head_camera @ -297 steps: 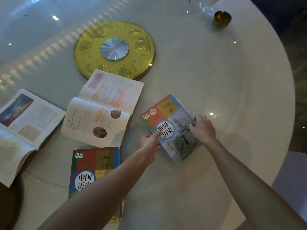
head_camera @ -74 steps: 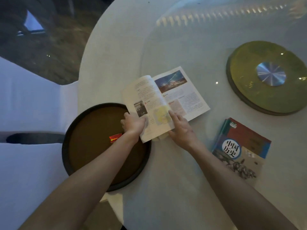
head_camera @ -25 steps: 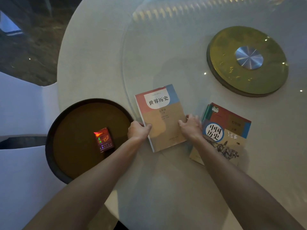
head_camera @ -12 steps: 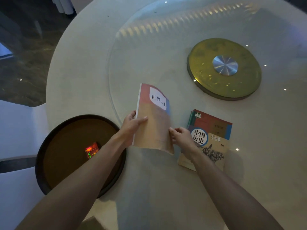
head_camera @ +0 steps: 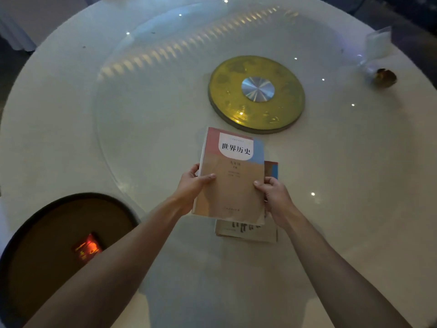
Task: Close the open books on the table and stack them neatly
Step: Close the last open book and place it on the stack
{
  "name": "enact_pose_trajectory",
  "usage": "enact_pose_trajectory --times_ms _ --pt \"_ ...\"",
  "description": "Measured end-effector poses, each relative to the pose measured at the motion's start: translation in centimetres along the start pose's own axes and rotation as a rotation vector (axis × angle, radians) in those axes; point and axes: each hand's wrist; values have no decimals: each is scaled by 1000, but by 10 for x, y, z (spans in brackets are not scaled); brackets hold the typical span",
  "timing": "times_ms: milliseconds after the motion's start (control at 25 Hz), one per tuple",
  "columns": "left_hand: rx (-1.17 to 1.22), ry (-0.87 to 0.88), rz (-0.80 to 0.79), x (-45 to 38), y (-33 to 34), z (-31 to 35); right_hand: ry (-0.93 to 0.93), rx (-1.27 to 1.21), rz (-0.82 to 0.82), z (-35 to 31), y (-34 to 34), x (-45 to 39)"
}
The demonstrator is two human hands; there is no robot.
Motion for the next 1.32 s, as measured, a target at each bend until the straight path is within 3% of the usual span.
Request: enact_pose_trajectory --times_ms 160,360,600,760,1040,1320 --pt "-125 -24 31 -7 26 -29 31 71 110 24 -28 -4" --pt "-471 -3 145 -12 41 -51 29 229 238 45 -37 -8" --pt "-976 126 193 -9 43 -68 -39 758 363 53 -37 -7" --pt "-980 152 153 -11 41 -75 -63 946 393 61 -39 -4" --pt "-875 177 173 -8 41 -79 -61 883 366 68 -41 -5" --pt "-717 17 358 -10 43 -77 -19 813 373 66 -40 -7"
Point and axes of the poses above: each hand's wrist, its own x-axis away from the middle knuckle, its own y-axis out of the palm, z = x × y, and after that the axes turned 6 degrees about x, right-handed
